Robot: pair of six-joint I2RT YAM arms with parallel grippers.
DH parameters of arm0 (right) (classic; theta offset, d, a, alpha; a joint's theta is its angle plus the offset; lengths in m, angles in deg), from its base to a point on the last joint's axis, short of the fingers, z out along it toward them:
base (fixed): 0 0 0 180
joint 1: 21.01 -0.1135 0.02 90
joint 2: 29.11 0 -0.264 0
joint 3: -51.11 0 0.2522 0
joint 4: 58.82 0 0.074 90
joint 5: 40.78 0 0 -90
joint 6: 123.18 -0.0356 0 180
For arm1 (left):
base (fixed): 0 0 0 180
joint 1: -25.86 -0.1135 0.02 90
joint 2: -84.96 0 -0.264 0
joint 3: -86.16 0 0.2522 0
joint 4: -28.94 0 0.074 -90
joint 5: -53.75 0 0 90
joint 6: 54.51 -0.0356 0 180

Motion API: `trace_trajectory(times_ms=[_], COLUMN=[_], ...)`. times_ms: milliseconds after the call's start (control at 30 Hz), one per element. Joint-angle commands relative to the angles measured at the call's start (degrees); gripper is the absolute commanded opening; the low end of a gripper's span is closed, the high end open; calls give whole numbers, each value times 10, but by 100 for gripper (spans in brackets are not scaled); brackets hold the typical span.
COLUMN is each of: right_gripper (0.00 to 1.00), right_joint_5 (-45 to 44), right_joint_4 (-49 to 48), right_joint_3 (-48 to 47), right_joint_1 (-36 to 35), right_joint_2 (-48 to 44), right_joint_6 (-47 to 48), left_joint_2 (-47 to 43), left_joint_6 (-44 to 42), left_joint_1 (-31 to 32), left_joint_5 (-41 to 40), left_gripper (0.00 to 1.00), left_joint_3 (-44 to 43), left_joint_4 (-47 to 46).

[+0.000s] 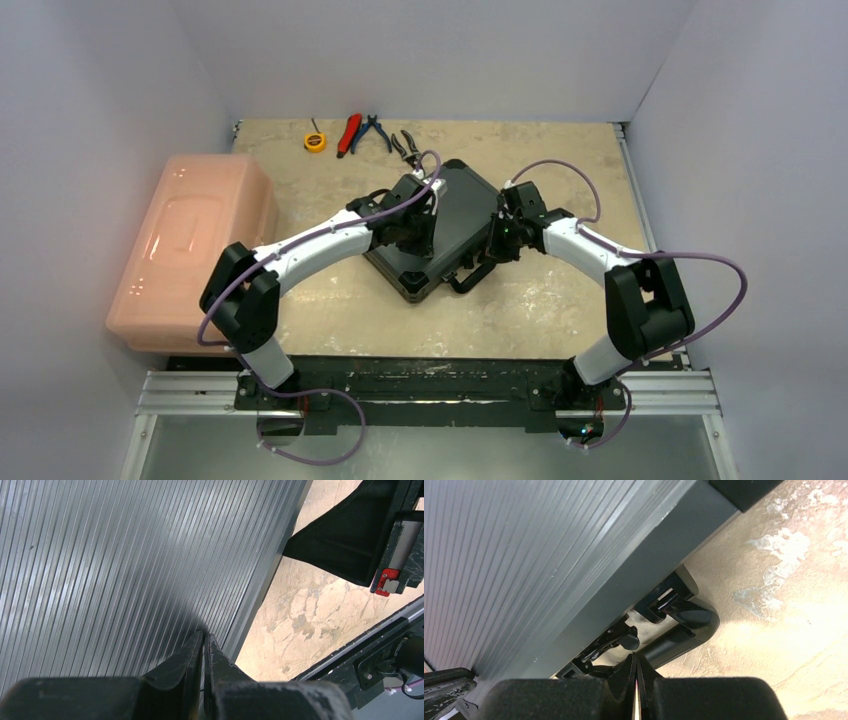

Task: Pack up texas hold em set

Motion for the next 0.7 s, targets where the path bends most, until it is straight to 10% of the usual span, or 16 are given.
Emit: trace_trajectory(times_ms=[0, 667], right_gripper=[3, 1], right_joint_5=[3, 14], right_joint_4=[6, 4], right_joint_3=[4, 6], right_joint_1=[-4, -8], right_joint_2=[-17, -1], right_joint_6=[4, 1], left_joint_2=[2, -3], left_joint_6=[1, 4], left_joint_1=[2, 2], left_joint_5=[1, -1], left_gripper=[5, 5], left_joint_3=[28, 39], left_joint_4=[53, 51])
